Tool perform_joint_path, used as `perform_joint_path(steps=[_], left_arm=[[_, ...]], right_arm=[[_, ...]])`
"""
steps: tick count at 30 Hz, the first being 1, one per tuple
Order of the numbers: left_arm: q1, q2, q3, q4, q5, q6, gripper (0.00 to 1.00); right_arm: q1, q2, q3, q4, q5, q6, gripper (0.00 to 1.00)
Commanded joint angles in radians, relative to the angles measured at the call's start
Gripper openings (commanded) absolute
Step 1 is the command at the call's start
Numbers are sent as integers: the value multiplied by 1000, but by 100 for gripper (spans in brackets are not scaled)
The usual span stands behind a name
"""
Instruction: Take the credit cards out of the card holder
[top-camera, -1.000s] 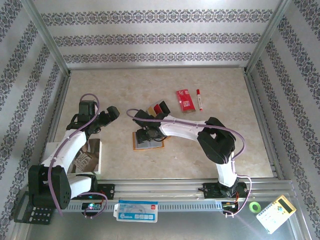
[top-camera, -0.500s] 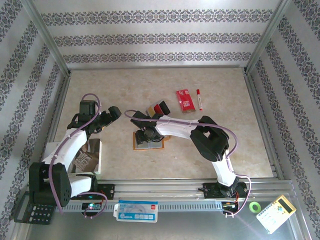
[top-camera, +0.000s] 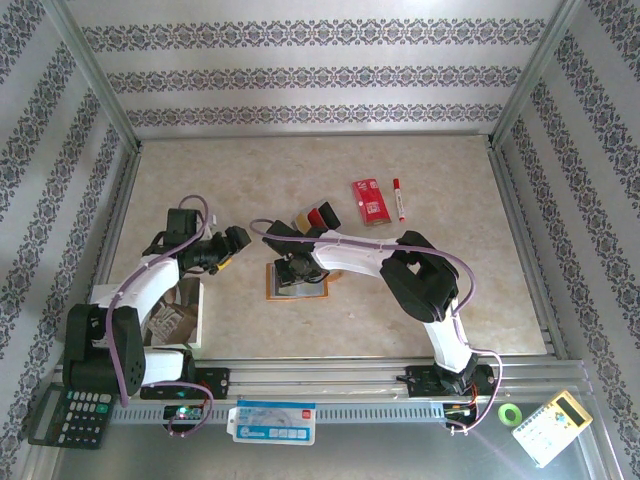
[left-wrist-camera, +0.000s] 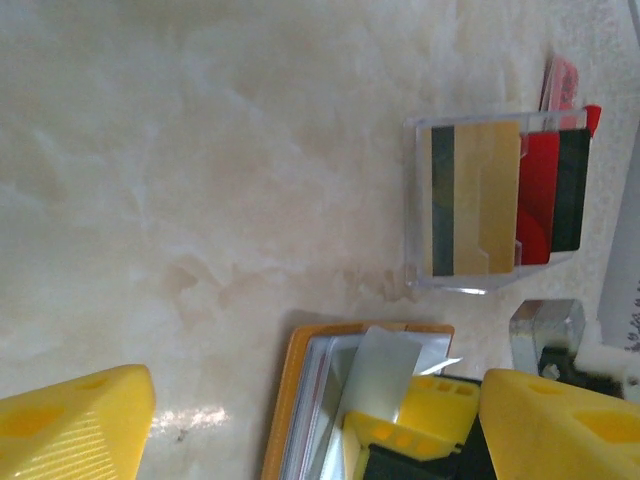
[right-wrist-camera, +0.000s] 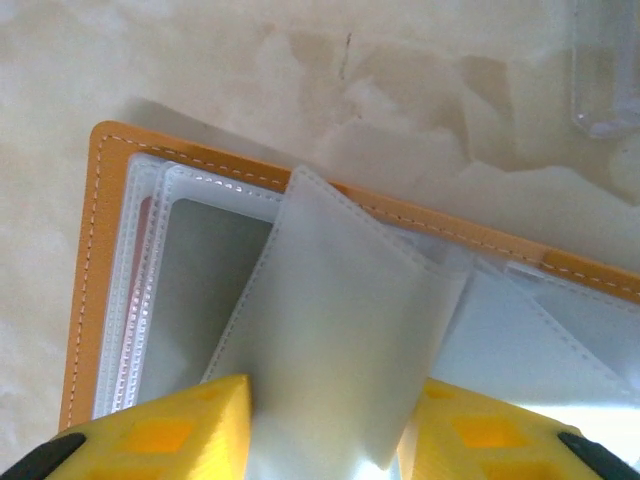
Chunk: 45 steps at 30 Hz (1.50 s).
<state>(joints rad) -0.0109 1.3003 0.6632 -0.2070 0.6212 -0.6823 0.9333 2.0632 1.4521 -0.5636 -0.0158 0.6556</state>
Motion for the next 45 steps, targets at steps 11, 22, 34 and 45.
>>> perform_joint_path(steps=[11,22,34,45], left_arm=[[-73,61,-99,236,157,-127,41],[-204,208,-64,294,130,-145,14],[-229,267,-49,305,146,-134,8],[-239,300,-28,166,20,-56,7]], right_arm=[[-19,3,-80,56,-19,-31,34],[-20,-7,-100,87,-29,-14,33],[-25,-20,-116,95,-26,-12,33],[-25,-80,-140,105,16,-29,33]])
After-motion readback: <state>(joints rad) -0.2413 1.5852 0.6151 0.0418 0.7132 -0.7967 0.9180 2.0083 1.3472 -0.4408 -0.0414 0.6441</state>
